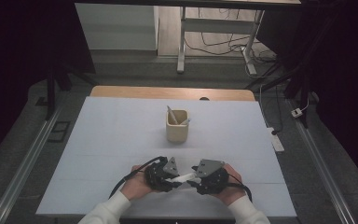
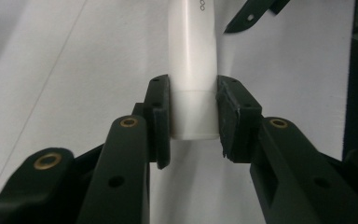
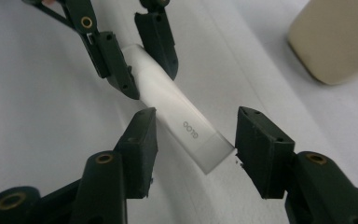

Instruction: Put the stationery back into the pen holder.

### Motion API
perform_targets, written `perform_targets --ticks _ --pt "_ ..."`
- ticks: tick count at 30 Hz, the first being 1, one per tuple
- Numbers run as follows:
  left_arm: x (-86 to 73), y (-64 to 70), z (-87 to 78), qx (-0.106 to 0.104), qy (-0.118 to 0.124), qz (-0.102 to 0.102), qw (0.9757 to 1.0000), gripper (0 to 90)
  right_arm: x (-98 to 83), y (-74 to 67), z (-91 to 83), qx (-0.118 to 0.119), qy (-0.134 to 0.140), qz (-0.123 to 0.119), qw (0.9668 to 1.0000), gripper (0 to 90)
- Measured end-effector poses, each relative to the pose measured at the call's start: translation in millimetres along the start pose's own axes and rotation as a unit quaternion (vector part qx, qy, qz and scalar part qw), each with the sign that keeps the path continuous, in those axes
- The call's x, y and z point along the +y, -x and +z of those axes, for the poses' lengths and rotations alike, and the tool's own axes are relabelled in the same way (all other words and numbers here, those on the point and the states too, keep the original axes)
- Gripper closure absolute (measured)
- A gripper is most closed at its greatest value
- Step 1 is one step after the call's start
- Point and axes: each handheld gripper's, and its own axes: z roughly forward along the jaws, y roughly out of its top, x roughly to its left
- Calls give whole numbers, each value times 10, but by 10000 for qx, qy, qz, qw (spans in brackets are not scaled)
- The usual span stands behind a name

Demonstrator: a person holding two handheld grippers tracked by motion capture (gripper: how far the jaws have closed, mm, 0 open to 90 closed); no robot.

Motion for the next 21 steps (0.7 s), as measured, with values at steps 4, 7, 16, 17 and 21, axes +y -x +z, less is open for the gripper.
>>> perform_targets --ticks 4,7,16,17,21 --pt "13 24 9 -45 -29 72 10000 662 11 -38 42 30 -245 -295 9993 489" --pt "14 27 16 -111 -30 71 9999 661 17 -70 73 52 -412 -530 9977 497" --pt "29 32 -22 -275 39 178 9995 660 31 -170 146 28 -732 -1119 9910 604" --pt "29 34 -27 -269 57 203 9994 659 30 -172 146 35 -741 -1194 9901 617" --pt "20 1 -111 -241 447 118 9986 642 13 -178 141 119 -657 -1374 9883 676"
